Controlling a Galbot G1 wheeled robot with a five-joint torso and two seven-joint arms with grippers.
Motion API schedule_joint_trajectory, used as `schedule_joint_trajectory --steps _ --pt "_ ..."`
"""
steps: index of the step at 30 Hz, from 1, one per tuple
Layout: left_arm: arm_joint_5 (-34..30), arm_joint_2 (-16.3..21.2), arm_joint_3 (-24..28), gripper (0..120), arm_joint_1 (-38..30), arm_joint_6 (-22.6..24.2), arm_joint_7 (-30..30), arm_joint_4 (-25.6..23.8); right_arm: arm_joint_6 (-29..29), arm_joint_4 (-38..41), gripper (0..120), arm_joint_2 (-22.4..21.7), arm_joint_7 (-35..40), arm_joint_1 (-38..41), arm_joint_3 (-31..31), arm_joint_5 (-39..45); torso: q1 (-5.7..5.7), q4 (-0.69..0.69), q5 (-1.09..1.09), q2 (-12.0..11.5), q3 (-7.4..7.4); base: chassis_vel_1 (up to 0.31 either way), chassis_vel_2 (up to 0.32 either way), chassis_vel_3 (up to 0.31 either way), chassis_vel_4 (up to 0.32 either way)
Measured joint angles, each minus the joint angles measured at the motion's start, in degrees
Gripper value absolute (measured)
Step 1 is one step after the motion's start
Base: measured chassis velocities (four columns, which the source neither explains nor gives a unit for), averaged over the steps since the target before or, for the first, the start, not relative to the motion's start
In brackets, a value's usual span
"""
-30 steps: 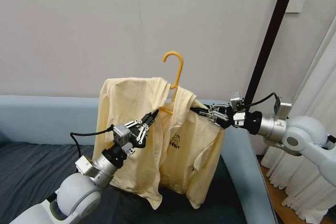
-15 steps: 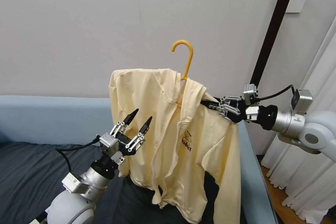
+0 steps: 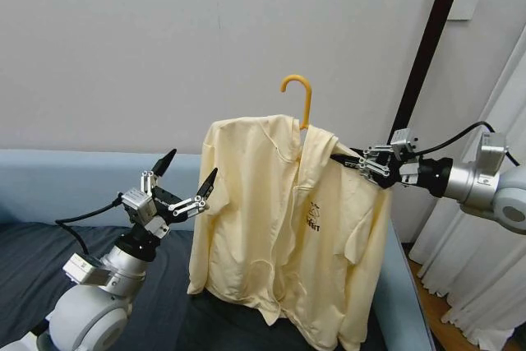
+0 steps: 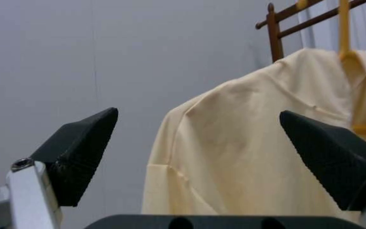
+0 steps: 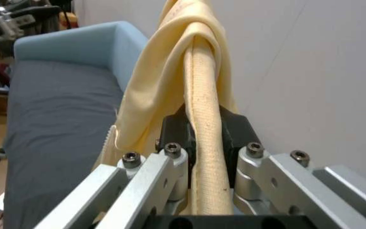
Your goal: Pick up the clothes from the sofa and hang them on the clothes hanger.
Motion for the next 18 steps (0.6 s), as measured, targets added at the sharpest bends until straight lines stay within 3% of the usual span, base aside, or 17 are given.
schedule_joint_trajectory --steps 7,18 --pt "0.41 0.16 1.58 100 -1.25 -0.02 2.68 3.48 -2.20 1.36 8 -2.46 -1.46 -0.92 1.68 0.32 0.00 0.01 0.01 0.00 0.00 0.000 0.000 0.000 0.000" --pt "1.50 -0.59 2.28 100 -0.08 -0.54 3.98 3.14 -2.75 2.15 8 -3.17 -0.16 -0.95 2.08 2.12 0.00 0.01 0.01 0.00 0.00 0.000 0.000 0.000 0.000"
